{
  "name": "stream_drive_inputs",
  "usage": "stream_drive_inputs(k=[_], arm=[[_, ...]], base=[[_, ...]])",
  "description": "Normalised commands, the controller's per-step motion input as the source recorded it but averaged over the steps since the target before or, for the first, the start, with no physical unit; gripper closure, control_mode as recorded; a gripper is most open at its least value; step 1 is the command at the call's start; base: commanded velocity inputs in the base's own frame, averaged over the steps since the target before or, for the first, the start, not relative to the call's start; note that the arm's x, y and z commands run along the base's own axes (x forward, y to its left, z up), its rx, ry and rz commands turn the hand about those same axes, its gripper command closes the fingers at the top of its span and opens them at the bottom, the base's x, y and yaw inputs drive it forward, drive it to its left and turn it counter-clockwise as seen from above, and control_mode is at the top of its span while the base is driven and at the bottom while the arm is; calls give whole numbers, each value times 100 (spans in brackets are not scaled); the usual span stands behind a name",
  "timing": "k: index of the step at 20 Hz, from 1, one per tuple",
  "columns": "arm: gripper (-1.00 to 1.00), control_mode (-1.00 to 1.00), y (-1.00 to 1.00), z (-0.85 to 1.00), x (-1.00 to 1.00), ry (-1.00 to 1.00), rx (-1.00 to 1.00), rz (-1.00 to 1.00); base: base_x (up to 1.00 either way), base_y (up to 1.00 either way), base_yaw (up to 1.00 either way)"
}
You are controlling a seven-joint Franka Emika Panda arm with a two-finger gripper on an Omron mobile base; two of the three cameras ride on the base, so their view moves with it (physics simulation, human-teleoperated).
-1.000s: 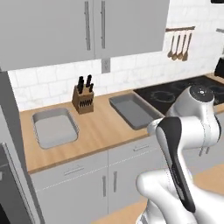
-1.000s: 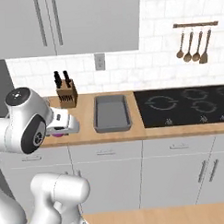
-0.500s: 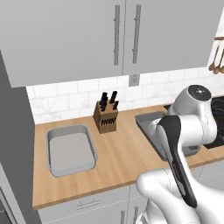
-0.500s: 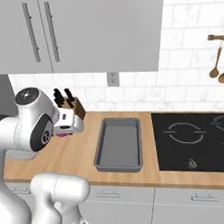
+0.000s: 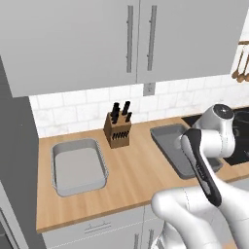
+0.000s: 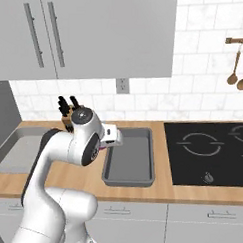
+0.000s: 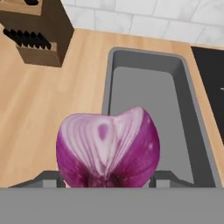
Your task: Place one onion and one steak in each tupperware on the nearby counter, to pack two identical lunches.
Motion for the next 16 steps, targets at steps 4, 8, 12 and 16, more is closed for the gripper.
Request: stream_drive_inputs(k=[4, 8, 12, 16], arm=[[100, -100, -38, -53, 100, 6, 0, 2], [100, -100, -34, -38, 93, 8, 0, 2], [100, -100, -29, -25, 77, 11, 1, 1], [100, -100, -32, -26, 71, 9, 0, 2]], base=[[0, 0, 0], [0, 0, 0], [0, 0, 0], [0, 0, 0]])
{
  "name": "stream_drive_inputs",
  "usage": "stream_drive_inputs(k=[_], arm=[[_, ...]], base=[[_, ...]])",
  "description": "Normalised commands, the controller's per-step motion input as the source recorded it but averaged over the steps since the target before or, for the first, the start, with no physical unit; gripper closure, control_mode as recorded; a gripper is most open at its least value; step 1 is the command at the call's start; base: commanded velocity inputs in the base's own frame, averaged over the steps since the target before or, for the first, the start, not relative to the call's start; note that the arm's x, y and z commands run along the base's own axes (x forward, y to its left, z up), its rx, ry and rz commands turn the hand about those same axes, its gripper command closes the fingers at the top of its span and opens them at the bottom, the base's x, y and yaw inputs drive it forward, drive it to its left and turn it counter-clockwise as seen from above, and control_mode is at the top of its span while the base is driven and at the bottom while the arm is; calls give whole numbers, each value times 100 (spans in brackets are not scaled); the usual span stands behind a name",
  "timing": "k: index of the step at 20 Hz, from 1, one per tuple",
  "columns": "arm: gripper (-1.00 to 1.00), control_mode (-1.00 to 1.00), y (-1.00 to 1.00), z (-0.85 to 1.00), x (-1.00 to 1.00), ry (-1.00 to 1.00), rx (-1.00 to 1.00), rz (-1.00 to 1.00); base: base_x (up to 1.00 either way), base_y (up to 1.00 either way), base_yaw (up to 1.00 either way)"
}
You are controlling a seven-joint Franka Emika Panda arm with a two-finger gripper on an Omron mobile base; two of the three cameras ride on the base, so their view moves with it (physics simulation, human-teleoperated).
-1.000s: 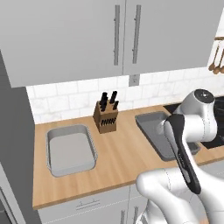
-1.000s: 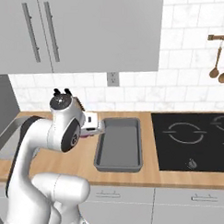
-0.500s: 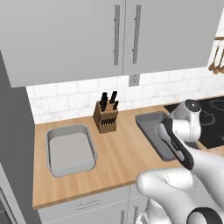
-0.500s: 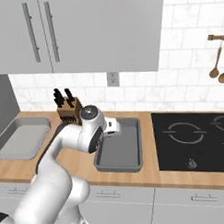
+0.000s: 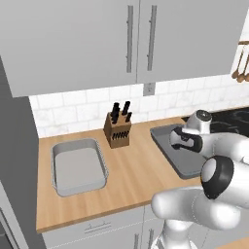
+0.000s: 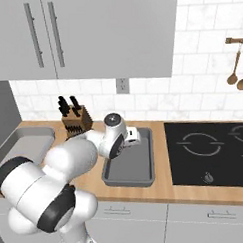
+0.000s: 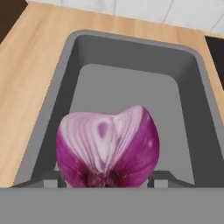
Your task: Place one onion and one steak in each tupperware on the nearby counter, to pack two identical lunches.
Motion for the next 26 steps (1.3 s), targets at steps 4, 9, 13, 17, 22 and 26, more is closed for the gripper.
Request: stream_drive_inputs(k=[4, 9, 13, 17, 22, 26], arm=[[100, -100, -50, -39, 56, 2, 0, 9], [-100, -100, -13, -44, 51, 1, 0, 9], [-100, -100, 2, -4, 32, 7, 0, 6], [-100, -100, 0, 20, -12, 3, 0, 5], [-100, -100, 10, 81, -63, 0, 0, 0], [-100, -100, 47, 100, -68, -2, -2, 3]], base=[[0, 0, 0], [0, 0, 0], [0, 0, 0], [0, 0, 0], [0, 0, 0], [0, 0, 0]])
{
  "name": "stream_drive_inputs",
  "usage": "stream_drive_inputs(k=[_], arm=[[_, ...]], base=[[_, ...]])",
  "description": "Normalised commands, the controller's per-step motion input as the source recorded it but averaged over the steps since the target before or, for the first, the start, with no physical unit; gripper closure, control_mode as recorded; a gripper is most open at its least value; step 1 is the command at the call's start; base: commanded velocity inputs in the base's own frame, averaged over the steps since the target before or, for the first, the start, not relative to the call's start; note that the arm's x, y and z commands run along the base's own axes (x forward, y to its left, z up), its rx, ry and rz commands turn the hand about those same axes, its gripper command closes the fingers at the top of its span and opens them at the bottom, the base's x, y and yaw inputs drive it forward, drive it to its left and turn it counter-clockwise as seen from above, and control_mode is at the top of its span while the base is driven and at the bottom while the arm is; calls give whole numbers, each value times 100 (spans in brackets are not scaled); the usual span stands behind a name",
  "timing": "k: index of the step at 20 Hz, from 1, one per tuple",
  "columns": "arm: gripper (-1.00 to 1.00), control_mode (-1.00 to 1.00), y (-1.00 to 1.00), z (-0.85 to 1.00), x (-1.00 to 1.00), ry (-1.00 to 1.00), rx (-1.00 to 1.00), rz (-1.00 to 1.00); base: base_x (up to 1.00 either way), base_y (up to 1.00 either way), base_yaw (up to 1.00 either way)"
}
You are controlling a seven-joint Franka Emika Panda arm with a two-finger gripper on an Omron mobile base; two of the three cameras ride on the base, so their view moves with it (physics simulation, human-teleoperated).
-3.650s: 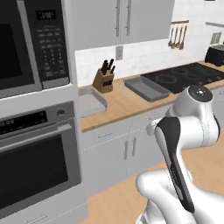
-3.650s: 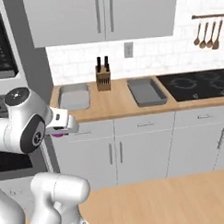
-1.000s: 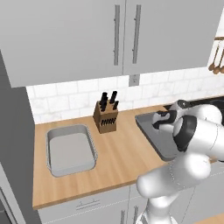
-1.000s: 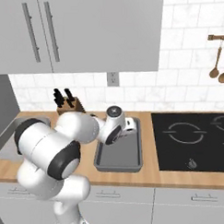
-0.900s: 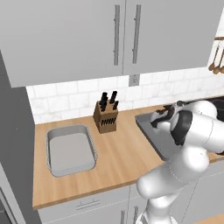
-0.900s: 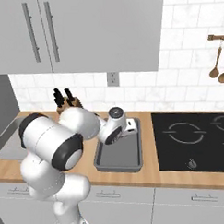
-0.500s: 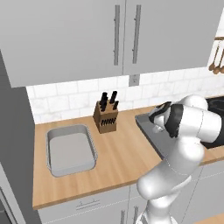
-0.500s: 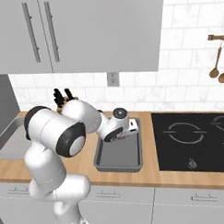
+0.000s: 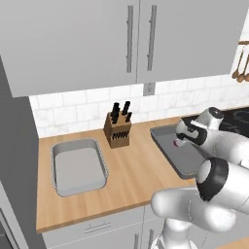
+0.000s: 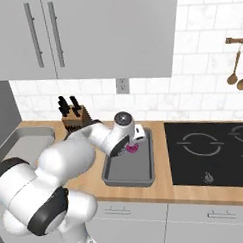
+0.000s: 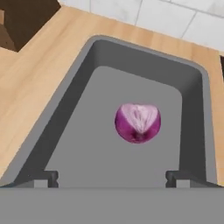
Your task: Place one onion and one steak in each tupperware on the nearby counter, to pack two identical lunches.
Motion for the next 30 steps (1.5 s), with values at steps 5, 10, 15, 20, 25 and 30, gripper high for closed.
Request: stream_drive_inputs(k=[5, 10, 15, 20, 25, 30], arm=[[-100, -100, 49, 93, -81, -5, -3, 6], [-100, -100, 12, 90, -100, -13, 0, 8], [-100, -100, 13, 95, -88, -16, 0, 4], [-100, -100, 28, 98, -75, -16, 0, 4], [-100, -100, 39, 74, -46, -5, -3, 3], [-100, -100, 63, -3, -27, 3, -3, 6]], base=[[0, 0, 0], [0, 0, 0], [0, 0, 0], [0, 0, 0], [0, 0, 0], [0, 0, 0]])
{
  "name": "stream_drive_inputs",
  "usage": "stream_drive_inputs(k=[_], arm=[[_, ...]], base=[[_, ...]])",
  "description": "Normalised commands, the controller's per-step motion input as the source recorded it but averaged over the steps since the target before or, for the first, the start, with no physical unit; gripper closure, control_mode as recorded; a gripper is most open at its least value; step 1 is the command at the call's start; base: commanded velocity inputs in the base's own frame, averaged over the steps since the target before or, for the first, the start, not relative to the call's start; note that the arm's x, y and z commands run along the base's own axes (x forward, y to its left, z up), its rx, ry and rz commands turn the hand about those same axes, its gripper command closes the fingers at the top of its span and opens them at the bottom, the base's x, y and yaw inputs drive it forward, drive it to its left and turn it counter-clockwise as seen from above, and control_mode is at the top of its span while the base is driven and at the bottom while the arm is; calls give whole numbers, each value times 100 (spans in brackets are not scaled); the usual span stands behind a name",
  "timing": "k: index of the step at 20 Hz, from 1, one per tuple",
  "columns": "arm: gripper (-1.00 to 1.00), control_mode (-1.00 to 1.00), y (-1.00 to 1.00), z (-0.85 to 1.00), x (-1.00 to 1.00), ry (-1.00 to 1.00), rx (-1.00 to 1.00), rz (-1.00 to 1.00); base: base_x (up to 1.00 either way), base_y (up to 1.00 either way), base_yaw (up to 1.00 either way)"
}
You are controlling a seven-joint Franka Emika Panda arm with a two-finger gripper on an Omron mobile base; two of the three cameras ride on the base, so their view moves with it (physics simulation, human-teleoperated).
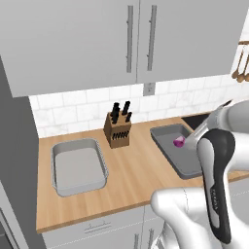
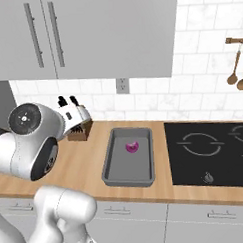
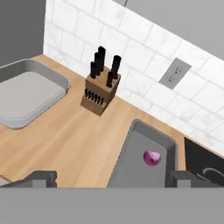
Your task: Place one onion and one steak in each tupperware on the nearby counter, to pack two identical lunches.
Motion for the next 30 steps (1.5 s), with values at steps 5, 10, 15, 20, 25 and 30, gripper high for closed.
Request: stream_drive_inputs(k=[5, 10, 15, 20, 25, 30], arm=[[-100, 100, 21, -1, -36, 0, 0, 5], [-100, 100, 0, 0, 0, 0, 0, 0], [-100, 100, 0, 0, 0, 0, 0, 0], [-100, 100, 0, 0, 0, 0, 0, 0], [-100, 100, 0, 0, 0, 0, 0, 0], [-100, 100, 0, 0, 0, 0, 0, 0]], base=[[-60, 23, 7], [-100, 28, 1], [-100, 73, 10], [-100, 100, 31], [-100, 100, 27], [-100, 100, 17]])
